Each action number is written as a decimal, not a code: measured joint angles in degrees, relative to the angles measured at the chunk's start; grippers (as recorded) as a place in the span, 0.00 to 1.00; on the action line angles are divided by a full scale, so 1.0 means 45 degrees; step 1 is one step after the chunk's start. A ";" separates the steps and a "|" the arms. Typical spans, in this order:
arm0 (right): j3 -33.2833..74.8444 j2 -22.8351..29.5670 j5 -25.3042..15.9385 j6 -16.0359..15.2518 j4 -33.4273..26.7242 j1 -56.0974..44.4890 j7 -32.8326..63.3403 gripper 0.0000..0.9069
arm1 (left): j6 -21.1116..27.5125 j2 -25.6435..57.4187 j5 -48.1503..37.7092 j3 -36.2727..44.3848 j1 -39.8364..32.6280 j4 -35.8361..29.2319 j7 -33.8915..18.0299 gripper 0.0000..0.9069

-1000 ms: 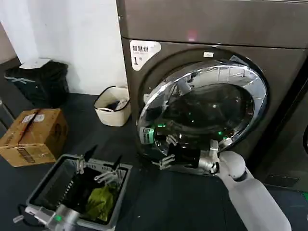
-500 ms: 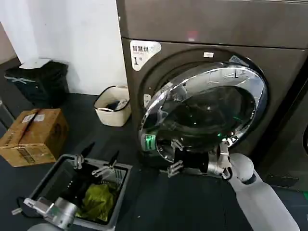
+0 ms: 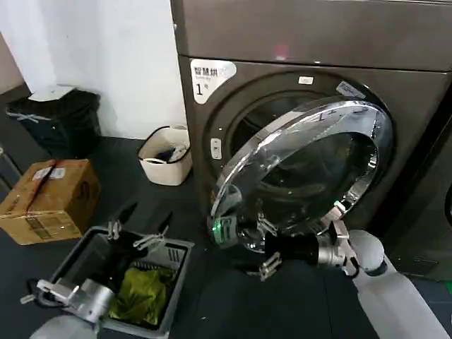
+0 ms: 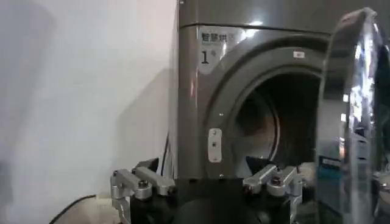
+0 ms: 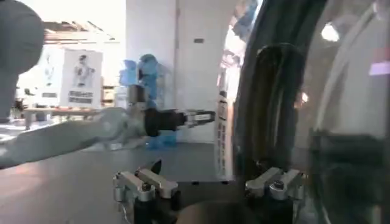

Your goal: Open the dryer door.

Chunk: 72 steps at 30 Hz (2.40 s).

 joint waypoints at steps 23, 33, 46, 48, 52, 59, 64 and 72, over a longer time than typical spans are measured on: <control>0.1280 -0.0897 0.0044 0.0411 0.0159 -0.1031 -0.2090 1.00 | 0.0206 0.2270 -0.2066 0.1471 -0.2690 0.1350 -0.0024 1.00; 0.2683 -0.1115 0.0440 0.0595 -0.0185 -0.1976 -0.2065 1.00 | 0.0332 0.2926 -0.2332 0.2825 -0.3703 0.1533 0.0314 1.00; 0.5026 -0.0599 0.0535 0.0842 0.0462 -0.3790 -0.2049 1.00 | 0.0564 0.2806 -0.2305 0.4176 -0.4114 0.1547 0.0543 1.00; 0.5499 -0.0491 0.0490 0.0934 0.0596 -0.4146 -0.2049 1.00 | 0.0546 0.2791 -0.2199 0.4312 -0.4173 0.1599 0.0639 1.00; 0.6586 -0.0241 0.0495 0.1044 0.0880 -0.4795 -0.2045 1.00 | 0.0531 0.2786 -0.2060 0.4610 -0.4299 0.1687 0.0867 1.00; 0.8680 0.0277 0.0439 0.1372 0.1436 -0.5858 -0.1533 1.00 | 0.0591 0.2749 -0.2209 0.5061 -0.4493 0.1771 0.1072 1.00; 0.9961 0.0786 0.0321 0.1453 0.1536 -0.6378 -0.0962 1.00 | 0.0648 0.2828 -0.2453 0.5440 -0.4596 0.1792 0.1268 1.00; 1.2133 0.1642 0.0341 0.1621 0.1412 -0.6509 0.0248 1.00 | 0.0549 0.3168 -0.2617 0.6158 -0.4978 0.1938 0.1407 1.00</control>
